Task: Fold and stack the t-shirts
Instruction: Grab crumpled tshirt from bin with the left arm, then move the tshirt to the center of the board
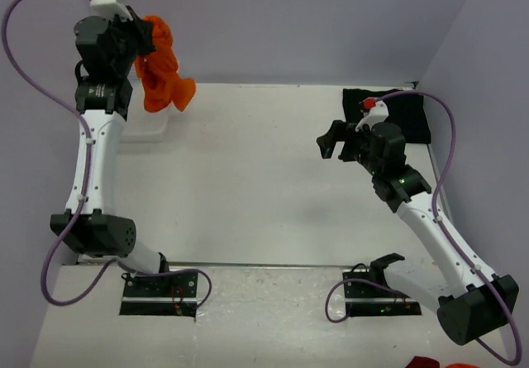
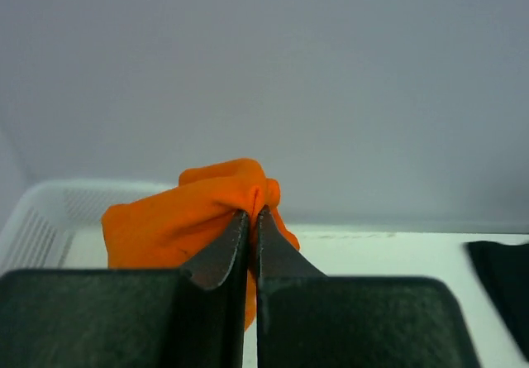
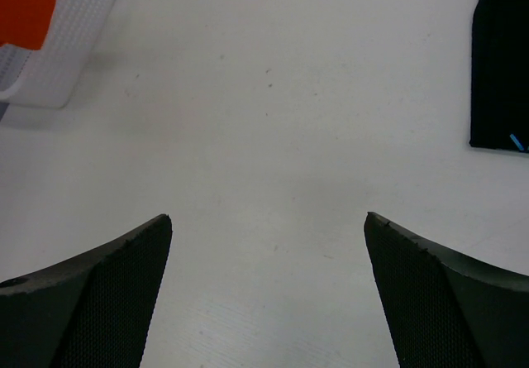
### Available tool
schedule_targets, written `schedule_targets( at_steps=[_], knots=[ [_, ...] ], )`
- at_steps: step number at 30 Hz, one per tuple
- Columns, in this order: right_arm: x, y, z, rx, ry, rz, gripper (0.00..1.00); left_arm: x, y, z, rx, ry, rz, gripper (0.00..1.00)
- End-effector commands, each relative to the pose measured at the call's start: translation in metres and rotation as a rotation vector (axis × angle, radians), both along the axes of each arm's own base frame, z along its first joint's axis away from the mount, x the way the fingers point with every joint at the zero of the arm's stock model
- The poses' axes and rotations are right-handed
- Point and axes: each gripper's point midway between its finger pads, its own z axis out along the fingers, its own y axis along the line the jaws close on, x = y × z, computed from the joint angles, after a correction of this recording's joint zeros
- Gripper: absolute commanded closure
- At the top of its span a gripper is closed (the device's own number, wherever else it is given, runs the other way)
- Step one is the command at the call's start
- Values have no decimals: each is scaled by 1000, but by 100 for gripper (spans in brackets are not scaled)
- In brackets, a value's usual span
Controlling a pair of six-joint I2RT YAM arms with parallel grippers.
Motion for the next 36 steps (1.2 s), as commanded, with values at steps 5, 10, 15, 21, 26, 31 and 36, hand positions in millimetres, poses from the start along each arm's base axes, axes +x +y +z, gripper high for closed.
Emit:
schedule_targets(
  at_steps=[5,10,15,21,26,31,36],
  knots=[
    [11,-13,25,-21,-40,-88,1,-174,-105,159,-113,-342,-568,100],
    [4,-9,34,11,-39,-66,1,-232,-126,152,-214,-325,-723,100],
    [-10,-2,41,40,-41,-7,1,-223,-143,40,-365,-79,-794,100],
    [-23,12,22,45,25,72,1,-166,-175,-142,-406,279,-735,100],
    [-41,49,-17,35,147,222,1,-124,-206,-240,-342,454,-694,100],
    [-65,93,-50,56,251,342,2,-93,-219,-256,-347,450,-696,100],
    [-90,135,-97,46,380,443,13,-76,-217,-248,-303,434,-667,100]
  ],
)
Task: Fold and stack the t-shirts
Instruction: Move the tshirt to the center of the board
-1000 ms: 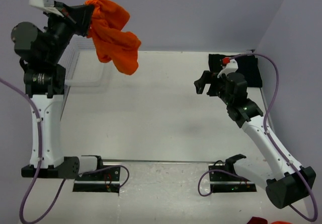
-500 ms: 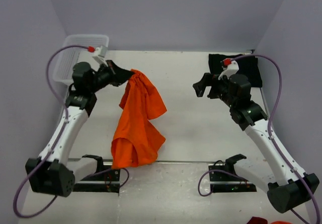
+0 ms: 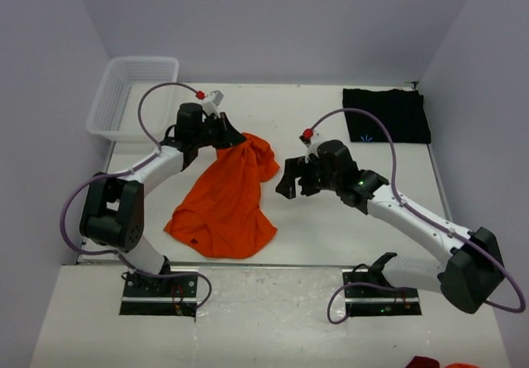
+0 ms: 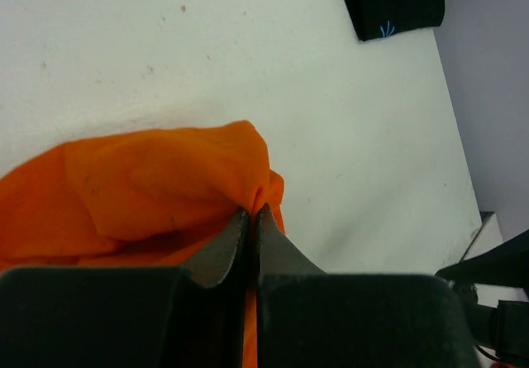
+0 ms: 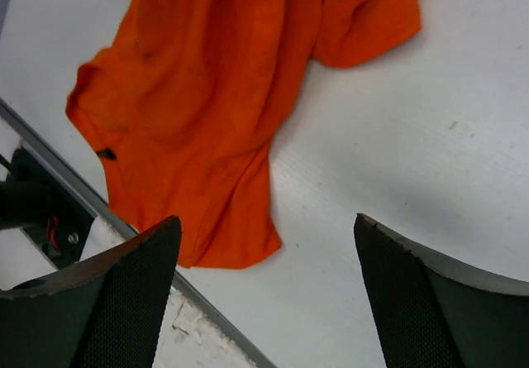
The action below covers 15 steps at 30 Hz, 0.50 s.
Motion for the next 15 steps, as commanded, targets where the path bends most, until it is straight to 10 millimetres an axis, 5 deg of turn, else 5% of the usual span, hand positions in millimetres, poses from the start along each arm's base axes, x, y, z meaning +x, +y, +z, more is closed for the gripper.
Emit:
schedule_targets(
  at_steps=[1,4,8,15],
  knots=[
    [-17,33,-16,36,60,70,16,34,1,49,20,-199,20,100],
    [-43,57,-52,-18,138,129,24,38,3,50,37,-196,24,100],
    [-58,67,-81,-50,172,118,28,37,3,49,31,-195,24,100],
    [-53,33,-101,-96,154,-57,31,31,8,44,26,-188,26,100]
  ],
)
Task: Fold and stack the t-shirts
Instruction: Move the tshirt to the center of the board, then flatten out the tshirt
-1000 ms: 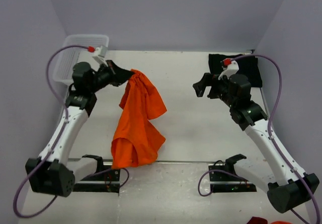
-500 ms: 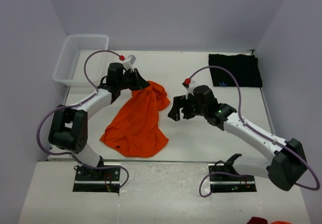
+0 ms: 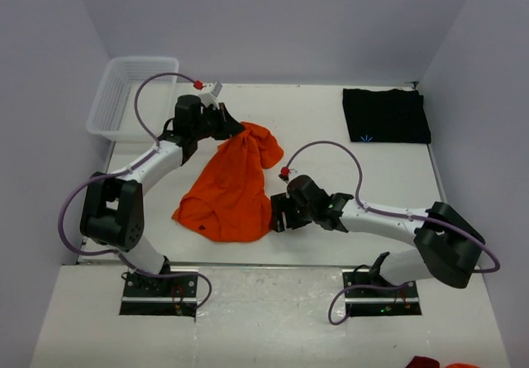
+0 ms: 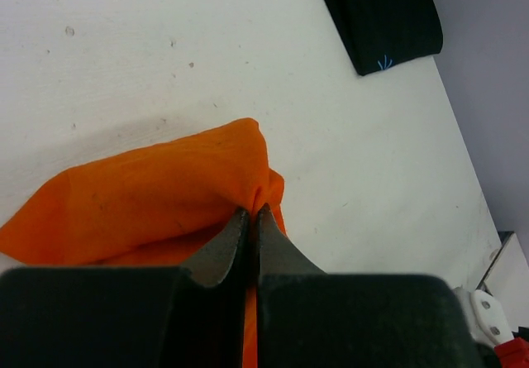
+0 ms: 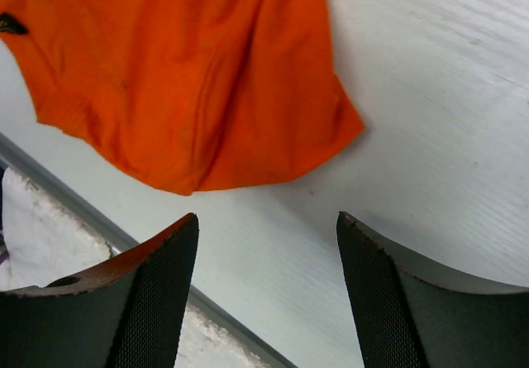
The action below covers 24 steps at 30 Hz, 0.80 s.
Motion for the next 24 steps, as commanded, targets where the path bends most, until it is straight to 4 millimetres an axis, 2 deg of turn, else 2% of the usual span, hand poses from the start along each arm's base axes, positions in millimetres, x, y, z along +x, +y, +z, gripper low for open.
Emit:
schedule_targets(
  at_steps=[1,4,11,16,24],
  knots=[
    [22,-5,17,38,-91,-141,31,5,6,12,-1,-68,6,100],
    [25,-12,10,9,-90,-175,30,2,6,12,-8,-68,0,100],
    [33,8,-5,29,-57,-179,32,-8,12,7,-1,-60,3,100],
    [34,16,-11,59,-40,-183,38,-12,21,10,-3,-65,12,100],
    [37,24,-13,74,-34,-182,52,-14,20,21,-33,-77,12,100]
  ],
)
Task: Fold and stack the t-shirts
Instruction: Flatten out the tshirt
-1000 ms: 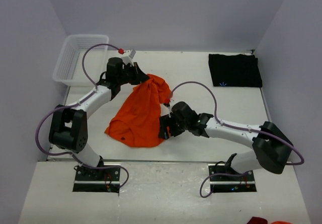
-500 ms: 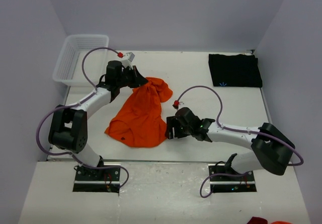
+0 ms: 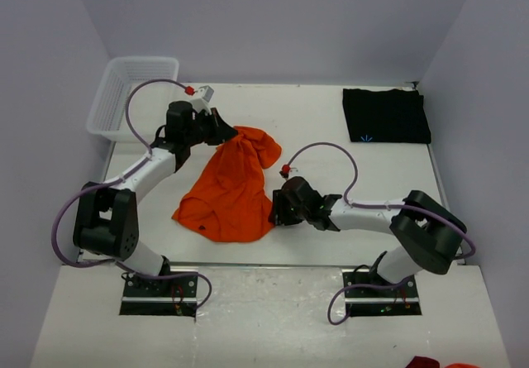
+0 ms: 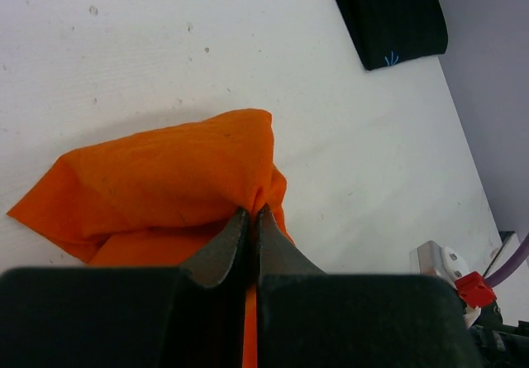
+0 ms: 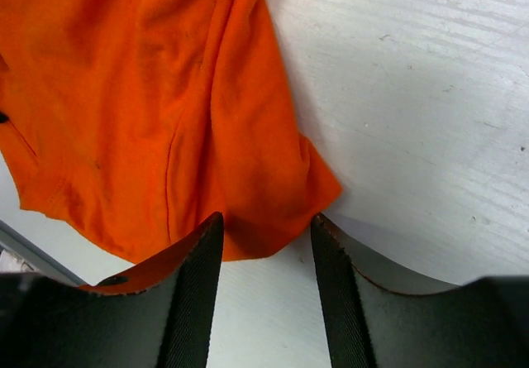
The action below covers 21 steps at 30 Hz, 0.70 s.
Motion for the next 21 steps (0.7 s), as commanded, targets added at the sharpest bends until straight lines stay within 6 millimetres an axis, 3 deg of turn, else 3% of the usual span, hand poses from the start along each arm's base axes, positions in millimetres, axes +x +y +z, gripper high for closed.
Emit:
schedule_targets(
  at_steps=[1,3,5,8,10,12,13,15,16,17,19,20,21],
  knots=[
    [9,19,13,69,-15,-6,55,0,-1,26,-29,-85,-17,100],
    [9,21,14,80,-15,-5,68,-1,1,26,-26,-88,-10,100],
    [10,21,13,81,-17,-14,73,-3,3,24,-21,-85,-4,100],
    [11,18,11,59,-9,-22,98,-3,11,22,-11,-78,24,100],
    [19,15,20,38,-43,-44,100,-5,17,23,-4,-70,43,100],
    [29,-4,38,-38,-111,-86,100,-4,32,34,13,-97,87,100],
    [41,-8,59,-43,-155,-115,100,-6,39,34,31,-81,106,100],
    [47,-34,93,-91,-213,-148,100,-3,57,53,73,-125,166,100],
    [62,-44,119,-79,-257,-190,100,-8,64,52,93,-94,179,100],
    [61,-60,138,-100,-282,-187,100,-8,69,71,107,-138,192,100],
    [72,-82,172,-128,-332,-195,100,-12,74,82,125,-145,197,100],
    [75,-88,187,-134,-360,-200,100,-12,74,97,124,-175,199,100],
    [82,-95,215,-121,-417,-216,100,-17,75,104,129,-181,192,100]
  ],
)
